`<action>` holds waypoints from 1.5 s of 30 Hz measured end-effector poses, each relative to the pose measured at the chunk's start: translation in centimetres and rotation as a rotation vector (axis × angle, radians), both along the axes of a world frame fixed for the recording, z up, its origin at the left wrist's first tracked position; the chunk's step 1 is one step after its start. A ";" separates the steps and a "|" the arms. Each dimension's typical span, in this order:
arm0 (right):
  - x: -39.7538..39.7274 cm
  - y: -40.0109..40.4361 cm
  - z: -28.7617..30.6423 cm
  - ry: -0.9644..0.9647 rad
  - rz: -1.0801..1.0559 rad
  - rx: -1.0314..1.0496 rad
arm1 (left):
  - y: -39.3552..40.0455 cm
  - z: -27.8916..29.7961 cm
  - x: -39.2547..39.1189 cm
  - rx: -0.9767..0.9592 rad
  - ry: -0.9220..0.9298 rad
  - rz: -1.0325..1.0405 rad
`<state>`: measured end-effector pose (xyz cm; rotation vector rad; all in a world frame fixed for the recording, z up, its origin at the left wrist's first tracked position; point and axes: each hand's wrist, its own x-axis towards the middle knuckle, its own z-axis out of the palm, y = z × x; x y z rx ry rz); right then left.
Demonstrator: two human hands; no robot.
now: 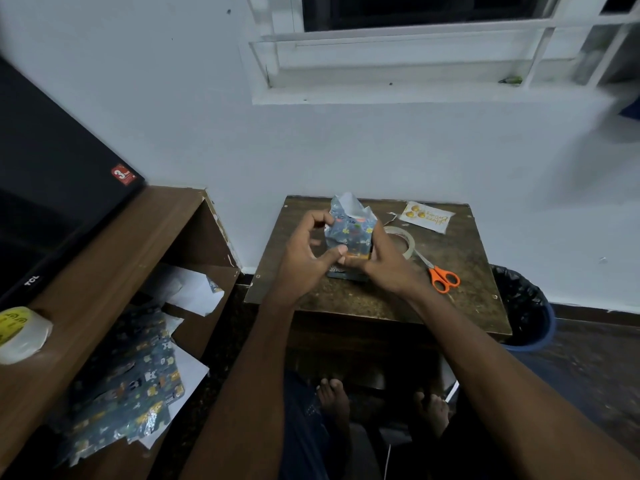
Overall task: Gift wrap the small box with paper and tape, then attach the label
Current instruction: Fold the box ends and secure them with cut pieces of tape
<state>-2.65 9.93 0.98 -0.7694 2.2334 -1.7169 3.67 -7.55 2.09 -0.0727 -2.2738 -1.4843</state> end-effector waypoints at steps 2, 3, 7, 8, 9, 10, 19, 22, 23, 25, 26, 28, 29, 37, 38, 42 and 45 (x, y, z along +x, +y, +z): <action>0.3 0.0 -0.2 0.033 -0.004 0.001 | 0.2 0.0 -0.1 0.011 0.000 0.011; 0.5 -0.1 -0.2 0.040 -0.021 -0.020 | 0.2 0.0 -0.2 0.020 0.002 0.011; 0.8 -0.1 -0.1 0.079 -0.228 -0.213 | 0.4 0.7 0.1 0.061 0.000 -0.001; 0.7 0.0 -0.1 0.082 -0.247 -0.238 | 0.4 1.1 0.2 0.060 -0.003 -0.016; 0.7 0.2 0.0 0.083 -0.244 -0.239 | 0.3 1.3 0.3 0.047 -0.007 -0.036; 0.5 0.4 0.0 0.088 -0.233 -0.220 | 0.2 1.7 0.4 0.022 -0.011 -0.059; 0.1 0.8 0.4 0.207 -0.161 -0.072 | -1.9 5.9 -1.0 -0.492 -0.207 -0.108; 0.0 0.9 0.5 0.210 -0.143 -0.054 | -2.3 7.1 -1.7 -0.578 -0.307 -0.121; 0.0 0.9 0.6 0.212 -0.137 -0.048 | -2.4 7.4 -1.9 -0.603 -0.314 -0.107; 0.0 1.0 0.6 0.209 -0.134 -0.037 | -2.5 7.8 -2.0 -0.623 -0.282 -0.070; -0.1 1.0 0.6 0.204 -0.133 -0.034 | -2.5 8.0 -1.9 -0.620 -0.263 -0.055; 0.0 1.1 0.7 0.198 -0.134 -0.029 | -2.8 8.2 -1.7 -0.594 -0.211 -0.045; 0.0 1.1 0.8 0.198 -0.135 -0.027 | -3.0 8.3 -1.6 -0.577 -0.177 -0.037; 0.0 1.0 1.0 0.219 -0.133 -0.014 | -2.3 8.3 -0.6 -0.531 -0.025 0.041; 0.0 1.0 1.0 0.220 -0.131 -0.011 | -1.9 8.2 -0.7 -0.547 -0.034 0.040; 0.1 1.0 1.1 0.242 -0.132 0.001 | 0.6 7.6 -1.2 -0.707 -0.064 0.174; 0.1 1.0 1.1 0.247 -0.138 0.008 | 1.6 7.1 -1.7 -0.729 -0.112 0.182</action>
